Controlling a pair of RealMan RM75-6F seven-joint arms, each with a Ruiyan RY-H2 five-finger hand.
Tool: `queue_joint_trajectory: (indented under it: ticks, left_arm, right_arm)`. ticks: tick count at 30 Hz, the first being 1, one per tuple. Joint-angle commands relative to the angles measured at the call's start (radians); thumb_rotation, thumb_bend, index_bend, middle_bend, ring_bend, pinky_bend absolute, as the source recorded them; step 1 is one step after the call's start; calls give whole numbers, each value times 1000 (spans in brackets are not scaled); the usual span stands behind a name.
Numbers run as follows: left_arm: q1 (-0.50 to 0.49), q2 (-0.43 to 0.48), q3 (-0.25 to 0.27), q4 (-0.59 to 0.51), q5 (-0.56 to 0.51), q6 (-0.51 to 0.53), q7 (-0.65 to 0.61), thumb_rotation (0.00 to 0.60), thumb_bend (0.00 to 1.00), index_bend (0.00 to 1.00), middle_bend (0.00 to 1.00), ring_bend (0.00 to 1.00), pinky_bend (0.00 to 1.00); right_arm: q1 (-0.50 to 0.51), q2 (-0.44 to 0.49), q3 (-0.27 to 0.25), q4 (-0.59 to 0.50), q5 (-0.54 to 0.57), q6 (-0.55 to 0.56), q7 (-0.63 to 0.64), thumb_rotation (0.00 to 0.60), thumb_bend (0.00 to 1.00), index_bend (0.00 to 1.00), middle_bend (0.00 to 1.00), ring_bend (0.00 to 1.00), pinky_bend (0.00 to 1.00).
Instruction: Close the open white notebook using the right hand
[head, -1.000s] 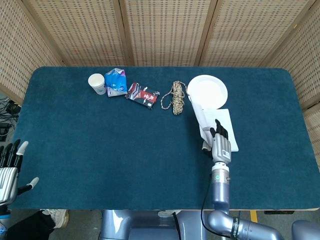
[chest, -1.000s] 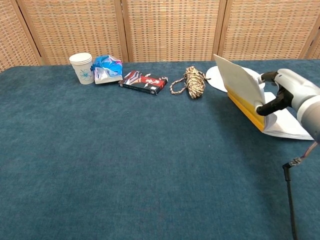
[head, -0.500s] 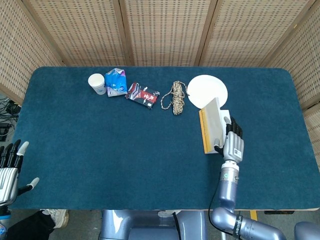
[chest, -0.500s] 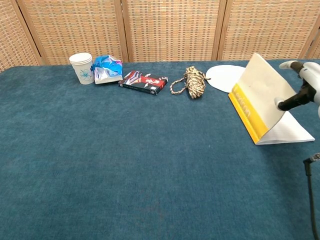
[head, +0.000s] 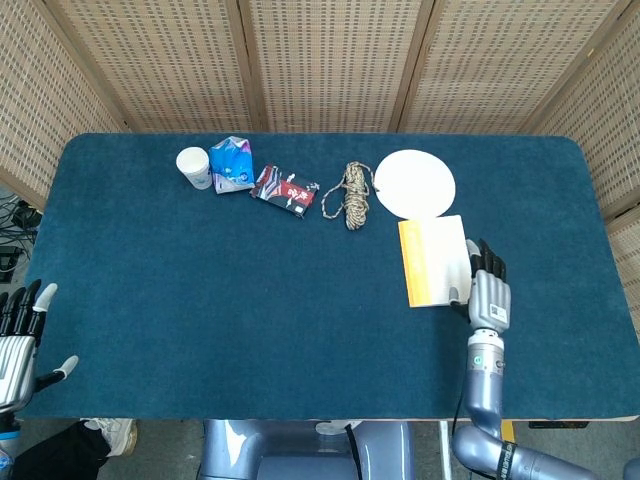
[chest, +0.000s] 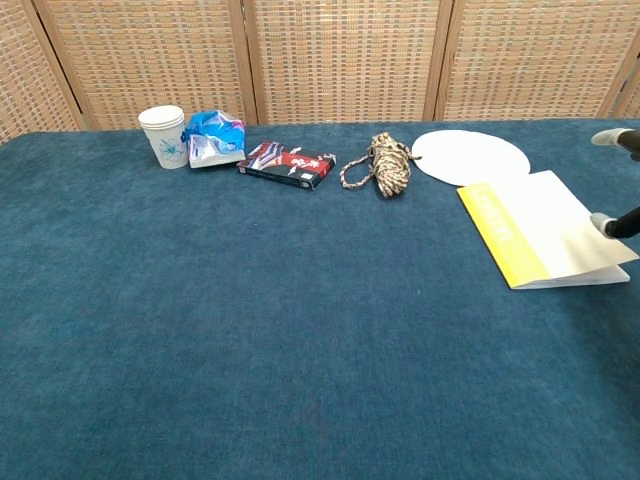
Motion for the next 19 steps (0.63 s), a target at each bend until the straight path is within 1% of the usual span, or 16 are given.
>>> queue_joint_trajectory:
  ticks: [1,2,6,11,14,19]
  left_arm:
    - [-1,3,-1,2,-7,-5,-1,600,71,0,0,0,0]
    - [-1,4,-3,3,-11,-6,-2,600,71,0,0,0,0]
    - [1,6,-7,5,-23,-7,-3,600,71,0,0,0,0]
    - [4,5,-10,11,-30,-3,1,600,71,0,0,0,0]
    - [5,4,-9,12,-25,2,8,600,71,0,0,0,0]
    - [6,-2,-5,7,-11,10,26,600,71,0,0,0,0]
  right_arm:
    - [-38,99,-99,-59,-114,-49,39,600,458,1,0,0,0]
    - [-47,122,-125,-65,-150,-49,40,600,438,0,0,0,0]
    - [-78,171,-191,-70,-248,-7,25,600,373,0,0,0,0]
    - [-123,224,-279,-27,-397,77,-19,600,296,0,0,0,0]
    - [-148,260,-313,-10,-442,99,-9,600,295,0,0,0,0]
    - [-195,310,-337,31,-479,152,7,600,294,0,0,0,0]
